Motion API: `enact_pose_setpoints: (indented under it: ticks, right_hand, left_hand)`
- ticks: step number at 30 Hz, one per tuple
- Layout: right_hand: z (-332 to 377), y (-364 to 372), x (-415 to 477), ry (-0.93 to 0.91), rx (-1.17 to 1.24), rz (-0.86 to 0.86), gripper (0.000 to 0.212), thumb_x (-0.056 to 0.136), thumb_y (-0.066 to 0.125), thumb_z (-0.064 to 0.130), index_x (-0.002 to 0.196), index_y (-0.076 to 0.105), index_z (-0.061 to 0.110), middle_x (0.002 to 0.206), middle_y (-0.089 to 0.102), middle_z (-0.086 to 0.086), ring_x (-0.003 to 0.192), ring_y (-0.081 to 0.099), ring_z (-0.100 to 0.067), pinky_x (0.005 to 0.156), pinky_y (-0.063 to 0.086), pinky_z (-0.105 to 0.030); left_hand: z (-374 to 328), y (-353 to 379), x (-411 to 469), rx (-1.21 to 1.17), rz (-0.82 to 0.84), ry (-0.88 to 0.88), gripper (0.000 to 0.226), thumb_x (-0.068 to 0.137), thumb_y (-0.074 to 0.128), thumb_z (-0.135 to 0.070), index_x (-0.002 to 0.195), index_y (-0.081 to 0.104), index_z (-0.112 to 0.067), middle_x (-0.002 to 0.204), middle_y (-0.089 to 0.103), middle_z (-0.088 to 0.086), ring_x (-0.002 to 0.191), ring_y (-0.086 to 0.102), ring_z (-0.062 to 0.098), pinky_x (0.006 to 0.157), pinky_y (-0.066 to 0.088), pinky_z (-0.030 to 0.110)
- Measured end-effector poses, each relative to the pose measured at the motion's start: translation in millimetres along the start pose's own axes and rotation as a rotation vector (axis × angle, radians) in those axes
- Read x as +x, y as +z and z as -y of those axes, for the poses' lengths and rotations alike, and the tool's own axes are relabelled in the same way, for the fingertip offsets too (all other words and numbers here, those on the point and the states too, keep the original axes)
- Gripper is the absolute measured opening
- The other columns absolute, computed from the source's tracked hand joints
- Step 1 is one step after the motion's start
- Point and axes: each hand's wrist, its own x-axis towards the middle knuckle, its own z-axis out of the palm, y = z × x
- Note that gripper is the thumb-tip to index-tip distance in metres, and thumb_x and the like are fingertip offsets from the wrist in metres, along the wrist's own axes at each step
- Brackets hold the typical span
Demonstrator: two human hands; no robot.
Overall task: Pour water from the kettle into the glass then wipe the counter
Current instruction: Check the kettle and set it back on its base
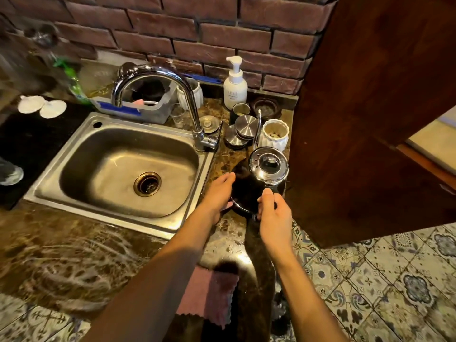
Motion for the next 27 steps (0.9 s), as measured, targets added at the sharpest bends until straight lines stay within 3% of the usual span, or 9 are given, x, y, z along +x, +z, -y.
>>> enact_pose_setpoints:
  ticks: [2, 4, 7, 11, 15, 17, 21, 24, 27]
  right_hand:
    - [1, 5, 5, 0.000, -0.007, -0.002, 0.042, 0.101, 0.041, 0.057, 0.079, 0.060, 0.026, 0.065, 0.056, 0.009, 0.060, 0.052, -0.012, 0.061, 0.042, -0.039]
    - [4, 11, 10, 0.001, -0.003, 0.022, 0.043, 0.101, 0.040, 0.056, 0.083, 0.061, 0.023, 0.070, 0.059, 0.005, 0.065, 0.054, -0.016, 0.063, 0.042, -0.038]
    - [9, 23, 15, -0.012, -0.072, 0.002, 0.046, 0.103, 0.037, 0.053, 0.086, 0.062, 0.018, 0.073, 0.061, 0.005, 0.064, 0.056, -0.007, 0.059, 0.040, -0.025]
    - [12, 40, 14, 0.011, -0.070, -0.015, 0.042, 0.107, 0.039, 0.045, 0.091, 0.063, 0.014, 0.077, 0.063, 0.007, 0.069, 0.059, 0.005, 0.055, 0.037, -0.011]
    - [12, 48, 10, 0.010, -0.013, -0.018, 0.040, 0.107, 0.042, 0.043, 0.086, 0.061, 0.016, 0.078, 0.065, 0.006, 0.069, 0.060, 0.004, 0.058, 0.039, -0.009]
    - [12, 48, 11, -0.003, -0.006, -0.032, 0.040, 0.107, 0.042, 0.043, 0.084, 0.061, 0.015, 0.074, 0.064, 0.006, 0.068, 0.060, 0.008, 0.057, 0.040, -0.006]
    - [15, 48, 16, 0.013, -0.032, -0.027, 0.046, 0.105, 0.039, 0.049, 0.085, 0.062, 0.013, 0.075, 0.066, 0.002, 0.067, 0.061, -0.002, 0.057, 0.039, -0.015]
    - [23, 49, 20, 0.034, -0.033, -0.006, 0.050, 0.103, 0.038, 0.052, 0.085, 0.063, 0.012, 0.077, 0.068, -0.004, 0.074, 0.065, -0.018, 0.066, 0.046, -0.033]
    - [26, 51, 18, 0.048, -0.028, 0.006, 0.051, 0.104, 0.038, 0.052, 0.089, 0.065, 0.011, 0.081, 0.071, -0.009, 0.080, 0.068, -0.026, 0.076, 0.054, -0.043]
  left_hand:
    - [-3, 1, 1, 0.003, -0.006, -0.010, 0.029, 0.106, 0.041, -0.046, 0.123, 0.064, -0.040, 0.136, 0.064, -0.005, 0.115, 0.060, 0.012, 0.096, 0.048, 0.039]
    - [-4, 3, 2, 0.028, -0.022, -0.030, 0.042, 0.106, 0.036, -0.051, 0.141, 0.056, -0.039, 0.143, 0.060, -0.002, 0.126, 0.055, 0.021, 0.093, 0.045, 0.040]
    - [-5, 6, 5, 0.054, -0.055, -0.037, 0.052, 0.105, 0.026, -0.058, 0.150, 0.046, -0.041, 0.147, 0.056, 0.003, 0.122, 0.054, 0.024, 0.087, 0.043, 0.039]
    - [-2, 5, 10, 0.052, -0.079, -0.082, 0.060, 0.101, 0.024, -0.068, 0.151, 0.044, -0.039, 0.151, 0.054, 0.003, 0.134, 0.050, 0.030, 0.105, 0.045, 0.049]
    - [2, 2, 10, 0.039, -0.076, -0.111, 0.063, 0.099, 0.026, -0.071, 0.145, 0.051, -0.036, 0.136, 0.063, 0.006, 0.123, 0.058, 0.030, 0.097, 0.051, 0.043]
    - [3, 0, 6, 0.055, -0.065, -0.112, 0.062, 0.099, 0.026, -0.071, 0.147, 0.048, -0.040, 0.139, 0.061, 0.005, 0.125, 0.057, 0.031, 0.103, 0.050, 0.047]
    - [4, 0, -3, 0.033, -0.023, -0.113, 0.062, 0.100, 0.027, -0.070, 0.154, 0.038, -0.042, 0.152, 0.052, 0.006, 0.132, 0.053, 0.034, 0.093, 0.052, 0.042]
    - [6, 1, -9, 0.012, -0.012, -0.103, 0.060, 0.101, 0.027, -0.069, 0.155, 0.034, -0.044, 0.149, 0.054, 0.007, 0.127, 0.057, 0.033, 0.103, 0.052, 0.049]
    - [9, 1, -9, -0.022, -0.028, -0.070, 0.055, 0.103, 0.026, -0.065, 0.152, 0.037, -0.043, 0.122, 0.068, 0.007, 0.092, 0.067, 0.020, 0.076, 0.060, 0.037]
